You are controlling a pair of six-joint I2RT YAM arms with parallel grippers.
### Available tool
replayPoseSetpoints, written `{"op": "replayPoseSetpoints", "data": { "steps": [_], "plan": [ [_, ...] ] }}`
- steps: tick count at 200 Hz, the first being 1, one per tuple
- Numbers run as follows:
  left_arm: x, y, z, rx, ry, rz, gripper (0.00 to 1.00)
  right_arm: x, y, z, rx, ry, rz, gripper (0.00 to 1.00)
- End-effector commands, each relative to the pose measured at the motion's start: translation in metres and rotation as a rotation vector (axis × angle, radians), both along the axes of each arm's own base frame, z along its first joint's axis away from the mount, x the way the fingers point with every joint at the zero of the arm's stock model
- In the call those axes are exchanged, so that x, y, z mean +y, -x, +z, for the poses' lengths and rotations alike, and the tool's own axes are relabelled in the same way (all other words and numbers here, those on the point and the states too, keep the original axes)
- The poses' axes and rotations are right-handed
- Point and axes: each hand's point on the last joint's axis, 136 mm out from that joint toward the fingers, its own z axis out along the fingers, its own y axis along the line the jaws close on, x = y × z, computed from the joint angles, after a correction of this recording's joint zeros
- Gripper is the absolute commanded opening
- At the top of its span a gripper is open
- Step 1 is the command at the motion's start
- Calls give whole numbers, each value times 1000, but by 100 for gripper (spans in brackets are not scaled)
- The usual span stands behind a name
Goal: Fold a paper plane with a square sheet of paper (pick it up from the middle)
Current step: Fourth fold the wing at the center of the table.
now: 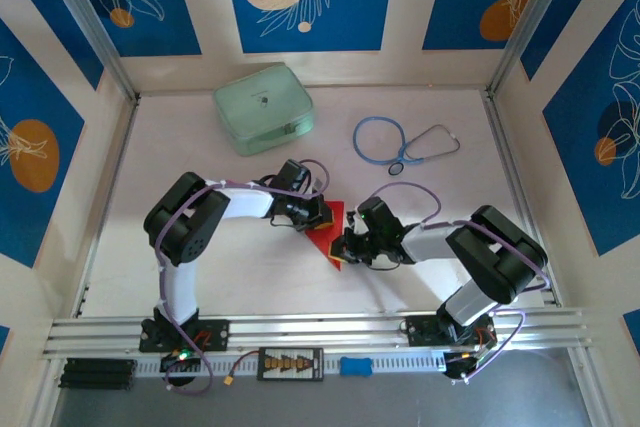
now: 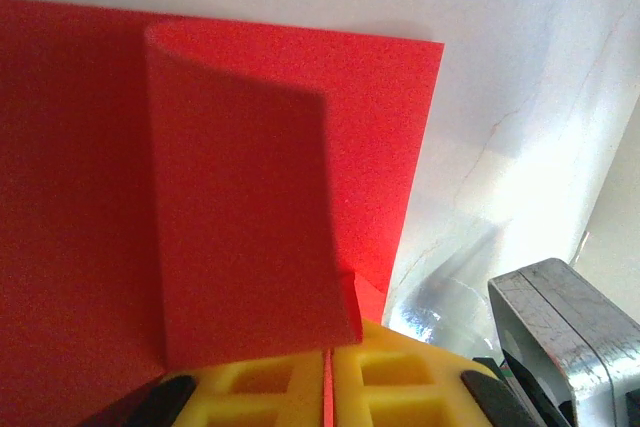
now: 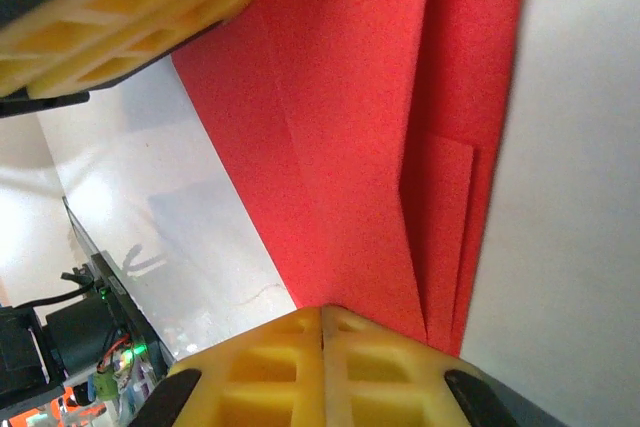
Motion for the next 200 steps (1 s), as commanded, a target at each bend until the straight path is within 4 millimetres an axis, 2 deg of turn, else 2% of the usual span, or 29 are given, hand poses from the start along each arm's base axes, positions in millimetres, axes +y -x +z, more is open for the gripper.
{"op": "replayPoseSetpoints", "data": {
  "steps": [1,35,66,103,138,159,200],
  "plan": [
    [10,8,-22,47,-61,16,12,-12,27,-18,97,54,13,7],
    [13,8,-24,51,-72,27,12,-16,39,-18,105,60,29,7],
    [15,8,-25,54,-77,34,12,-23,57,-21,121,67,50,7],
    [17,7,-27,57,-83,42,12,-38,73,-27,145,104,41,7],
    [18,7,-28,62,-88,47,12,-41,84,-22,143,105,83,7],
    [20,7,-28,62,-94,60,12,-47,78,-13,119,107,58,8],
    [27,10,-25,48,-115,108,11,-55,46,36,-25,33,-13,8]
  ]
}}
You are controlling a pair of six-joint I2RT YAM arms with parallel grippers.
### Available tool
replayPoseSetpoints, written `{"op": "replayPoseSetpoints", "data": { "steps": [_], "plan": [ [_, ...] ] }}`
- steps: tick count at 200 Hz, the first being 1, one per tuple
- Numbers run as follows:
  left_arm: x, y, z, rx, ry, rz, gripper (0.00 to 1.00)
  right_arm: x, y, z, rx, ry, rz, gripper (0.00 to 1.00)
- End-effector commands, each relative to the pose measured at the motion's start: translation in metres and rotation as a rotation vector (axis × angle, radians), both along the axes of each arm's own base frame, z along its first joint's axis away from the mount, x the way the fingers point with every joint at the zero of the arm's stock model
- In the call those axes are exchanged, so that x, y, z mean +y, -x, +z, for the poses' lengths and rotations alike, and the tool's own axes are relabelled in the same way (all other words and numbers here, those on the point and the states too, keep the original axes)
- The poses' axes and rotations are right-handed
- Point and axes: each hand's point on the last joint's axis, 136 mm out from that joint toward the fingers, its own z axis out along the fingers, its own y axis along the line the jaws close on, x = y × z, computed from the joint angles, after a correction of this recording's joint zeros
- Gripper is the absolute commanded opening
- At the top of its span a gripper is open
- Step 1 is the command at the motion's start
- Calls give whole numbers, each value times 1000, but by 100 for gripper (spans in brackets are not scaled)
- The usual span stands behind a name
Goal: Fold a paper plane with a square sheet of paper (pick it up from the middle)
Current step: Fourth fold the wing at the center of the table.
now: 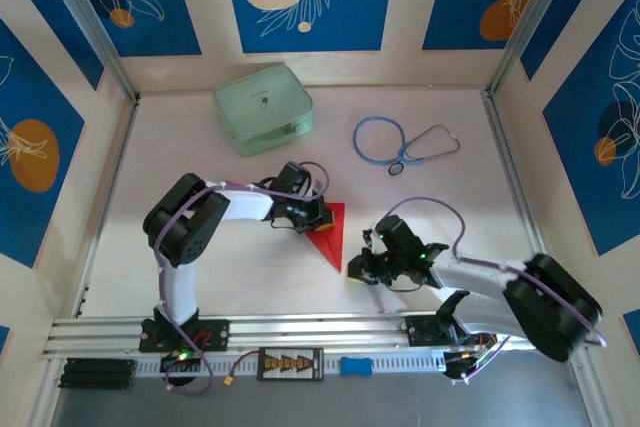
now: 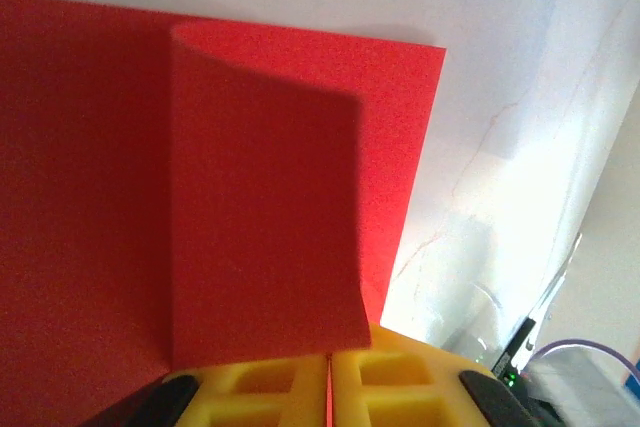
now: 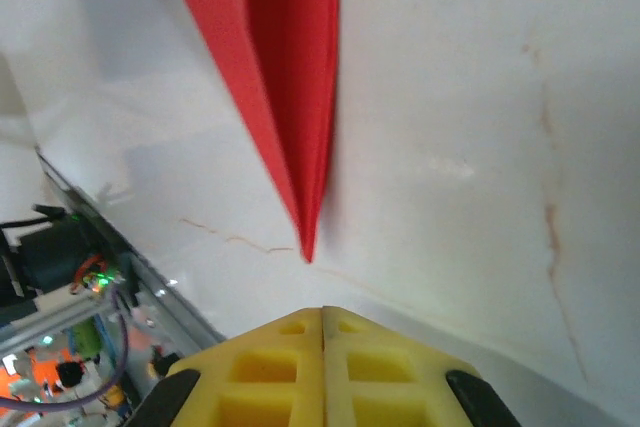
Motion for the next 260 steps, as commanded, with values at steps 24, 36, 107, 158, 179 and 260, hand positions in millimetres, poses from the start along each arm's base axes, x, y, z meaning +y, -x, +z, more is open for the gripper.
{"op": "replayPoseSetpoints", "data": {
  "steps": [24,36,107,158,179,260],
  "plan": [
    [29,12,-23,35,-136,107,11,-13,-27,35,-75,-23,-49,9],
    [31,16,-24,35,-147,122,11,-6,-36,44,-98,-44,-49,9],
    [30,22,-21,31,-143,139,11,53,-63,39,-101,-27,22,8],
    [28,22,-21,32,-131,132,11,69,-80,24,-81,-3,14,8],
    [27,22,-20,31,-126,129,12,67,-83,16,-64,12,4,8],
    [22,11,3,-62,-96,90,16,31,-58,-43,91,127,-87,7]
  ]
}}
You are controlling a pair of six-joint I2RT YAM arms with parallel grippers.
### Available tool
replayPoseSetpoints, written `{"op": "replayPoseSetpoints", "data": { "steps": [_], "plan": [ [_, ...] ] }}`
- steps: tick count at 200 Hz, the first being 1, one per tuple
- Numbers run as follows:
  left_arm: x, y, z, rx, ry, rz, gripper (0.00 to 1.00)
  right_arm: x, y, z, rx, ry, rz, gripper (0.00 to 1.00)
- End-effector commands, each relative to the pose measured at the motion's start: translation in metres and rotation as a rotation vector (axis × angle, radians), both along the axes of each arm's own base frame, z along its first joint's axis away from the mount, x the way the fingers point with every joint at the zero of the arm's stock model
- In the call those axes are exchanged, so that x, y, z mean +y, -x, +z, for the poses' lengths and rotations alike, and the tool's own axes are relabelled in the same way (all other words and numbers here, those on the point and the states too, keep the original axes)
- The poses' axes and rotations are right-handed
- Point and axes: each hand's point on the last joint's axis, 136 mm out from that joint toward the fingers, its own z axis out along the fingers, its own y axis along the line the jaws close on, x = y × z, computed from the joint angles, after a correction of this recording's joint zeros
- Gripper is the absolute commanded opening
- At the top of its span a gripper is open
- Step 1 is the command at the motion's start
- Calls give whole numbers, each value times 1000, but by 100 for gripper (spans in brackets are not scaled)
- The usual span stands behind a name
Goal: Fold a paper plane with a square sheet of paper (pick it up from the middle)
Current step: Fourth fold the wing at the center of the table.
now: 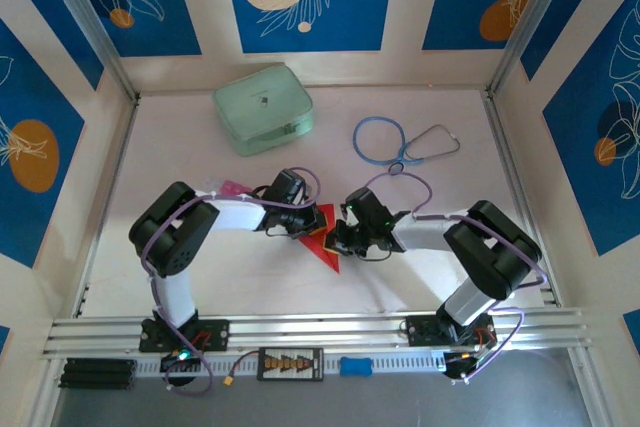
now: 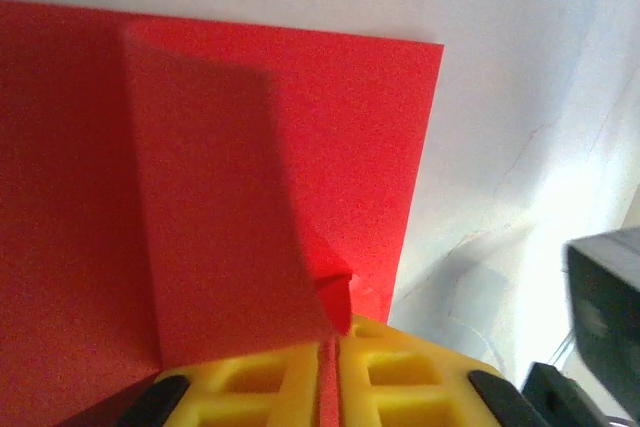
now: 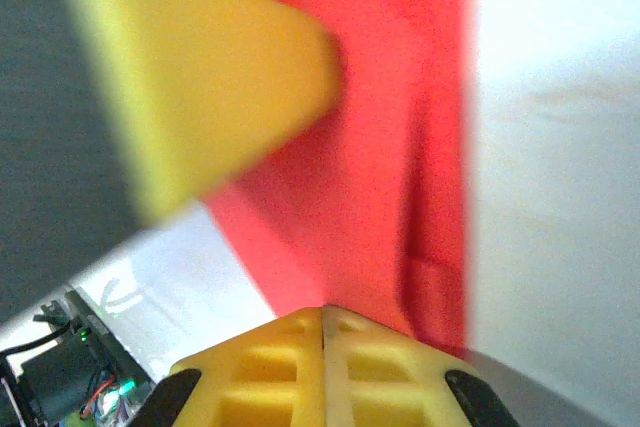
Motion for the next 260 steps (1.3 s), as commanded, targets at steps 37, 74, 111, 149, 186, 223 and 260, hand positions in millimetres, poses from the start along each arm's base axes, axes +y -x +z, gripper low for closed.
{"op": "replayPoseSetpoints", "data": {
  "steps": [37,74,111,149,186,223,260],
  "plan": [
    [7,-4,26,-113,-17,-48,22,-24,25,-37,128,20,-67,6],
    [9,3,34,-137,0,-87,18,-29,28,-40,146,14,-70,6],
    [1,13,21,-82,40,-138,6,-30,28,-41,153,16,-70,6],
    [0,10,1,-42,12,-141,6,-34,32,-45,168,38,-66,5],
    [18,-2,-15,-26,-45,-91,7,-44,39,-54,201,111,-54,4],
    [30,-22,-15,-44,-37,-58,10,-47,43,-57,211,130,-45,1],
    [41,-43,-16,-52,-30,-21,10,-48,45,-58,214,130,-38,1]
  ]
}}
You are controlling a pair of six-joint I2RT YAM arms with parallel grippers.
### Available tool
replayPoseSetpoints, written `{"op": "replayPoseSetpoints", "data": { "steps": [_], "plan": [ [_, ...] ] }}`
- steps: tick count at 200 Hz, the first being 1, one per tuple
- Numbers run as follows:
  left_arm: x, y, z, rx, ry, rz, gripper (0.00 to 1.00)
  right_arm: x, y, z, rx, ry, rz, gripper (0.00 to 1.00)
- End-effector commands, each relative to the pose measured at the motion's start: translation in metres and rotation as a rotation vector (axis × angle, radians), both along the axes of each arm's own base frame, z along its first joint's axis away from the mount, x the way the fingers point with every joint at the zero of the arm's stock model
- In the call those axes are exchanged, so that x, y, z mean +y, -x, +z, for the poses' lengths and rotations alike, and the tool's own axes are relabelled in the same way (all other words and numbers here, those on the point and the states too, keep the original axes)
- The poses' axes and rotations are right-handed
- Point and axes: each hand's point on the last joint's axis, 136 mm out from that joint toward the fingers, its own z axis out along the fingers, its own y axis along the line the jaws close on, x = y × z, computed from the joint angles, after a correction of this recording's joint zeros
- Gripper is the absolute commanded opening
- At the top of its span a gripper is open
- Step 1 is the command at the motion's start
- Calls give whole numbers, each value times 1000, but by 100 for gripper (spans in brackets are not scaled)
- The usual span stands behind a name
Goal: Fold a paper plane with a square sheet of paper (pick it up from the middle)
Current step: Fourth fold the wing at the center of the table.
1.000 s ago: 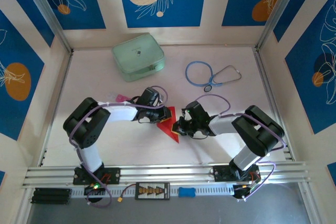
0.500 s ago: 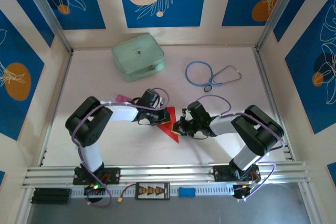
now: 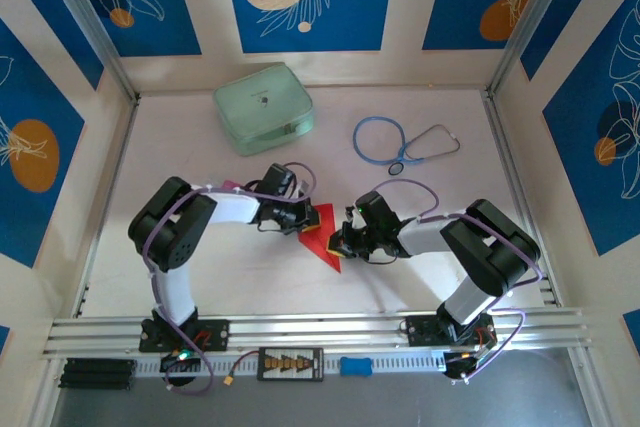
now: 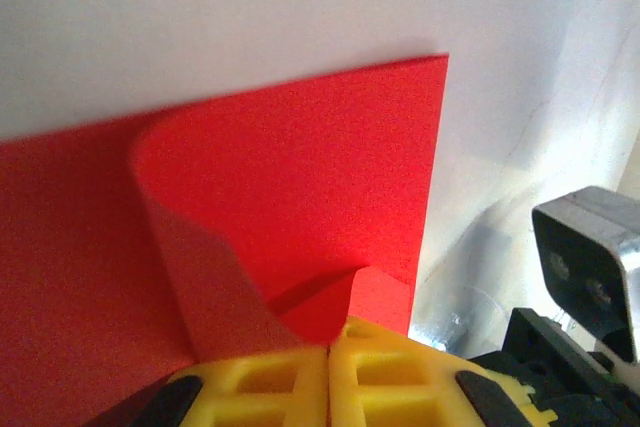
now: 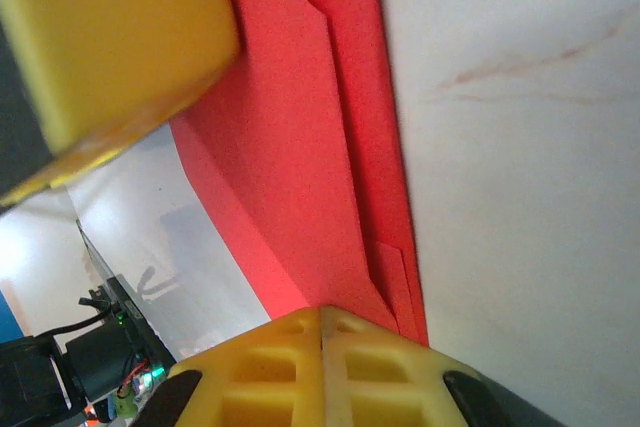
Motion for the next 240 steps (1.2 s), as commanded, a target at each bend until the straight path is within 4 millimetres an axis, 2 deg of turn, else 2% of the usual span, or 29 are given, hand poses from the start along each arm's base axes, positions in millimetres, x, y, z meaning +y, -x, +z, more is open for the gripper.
{"op": "replayPoseSetpoints", "data": {
  "steps": [1,51,122,172,217,240],
  "plan": [
    [23,-29,-14,-36,-66,68,10,-45,43,-55,198,226,-16,1],
    [46,-52,-20,-30,-127,119,9,-45,44,-53,197,220,-4,1],
    [64,-65,-19,-46,-180,139,9,-45,44,-48,193,183,25,1],
    [67,-70,6,-104,-187,147,10,-43,41,-44,183,168,46,1],
    [67,-65,27,-137,-162,160,11,-43,38,-44,182,163,53,1],
    [53,-55,43,-167,-119,120,11,-43,37,-43,181,161,52,1]
  ]
}}
